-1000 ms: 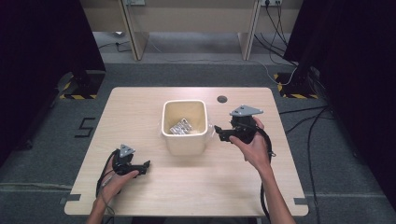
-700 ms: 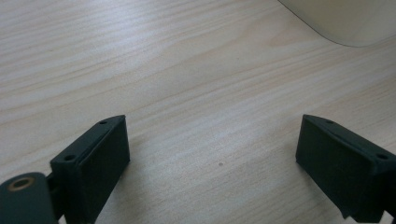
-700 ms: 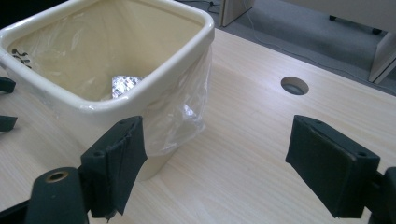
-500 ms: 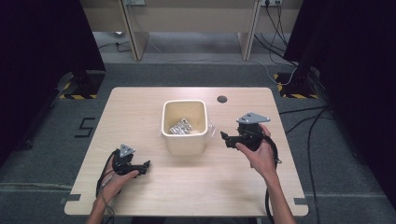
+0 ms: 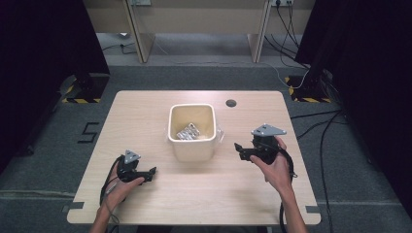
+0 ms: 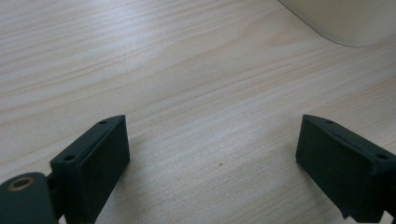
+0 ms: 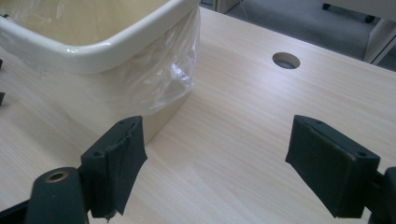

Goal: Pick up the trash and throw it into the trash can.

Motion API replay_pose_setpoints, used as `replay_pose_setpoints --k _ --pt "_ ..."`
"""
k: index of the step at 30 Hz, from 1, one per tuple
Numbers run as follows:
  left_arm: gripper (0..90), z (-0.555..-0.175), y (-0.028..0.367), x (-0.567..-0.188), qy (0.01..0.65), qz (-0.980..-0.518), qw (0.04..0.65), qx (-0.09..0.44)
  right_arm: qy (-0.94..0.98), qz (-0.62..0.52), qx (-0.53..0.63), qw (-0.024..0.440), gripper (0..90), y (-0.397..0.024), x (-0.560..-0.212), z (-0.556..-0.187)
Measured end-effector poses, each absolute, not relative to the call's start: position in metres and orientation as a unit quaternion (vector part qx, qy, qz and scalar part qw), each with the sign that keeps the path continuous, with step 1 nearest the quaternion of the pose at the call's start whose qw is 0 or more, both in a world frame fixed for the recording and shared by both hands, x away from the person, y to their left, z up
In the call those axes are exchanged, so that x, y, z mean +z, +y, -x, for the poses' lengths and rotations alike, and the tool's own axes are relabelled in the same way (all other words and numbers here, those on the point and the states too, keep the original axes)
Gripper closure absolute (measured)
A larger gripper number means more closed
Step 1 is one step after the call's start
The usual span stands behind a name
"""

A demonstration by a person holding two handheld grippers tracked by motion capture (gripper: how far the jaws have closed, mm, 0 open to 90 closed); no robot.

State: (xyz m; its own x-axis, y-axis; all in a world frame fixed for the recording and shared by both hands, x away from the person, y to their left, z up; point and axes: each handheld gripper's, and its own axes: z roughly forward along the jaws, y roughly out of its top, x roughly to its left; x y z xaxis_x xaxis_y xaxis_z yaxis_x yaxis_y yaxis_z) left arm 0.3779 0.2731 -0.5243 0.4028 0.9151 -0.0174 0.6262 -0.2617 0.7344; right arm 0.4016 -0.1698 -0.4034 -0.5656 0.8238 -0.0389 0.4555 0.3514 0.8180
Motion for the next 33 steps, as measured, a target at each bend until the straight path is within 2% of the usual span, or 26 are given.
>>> replay_pose_setpoints --k 33 --pt "8.8 -0.378 0.273 -0.524 0.503 -0.766 0.340 0.212 0.790 -0.424 0.385 0.218 19.4 -0.189 -0.443 -0.382"
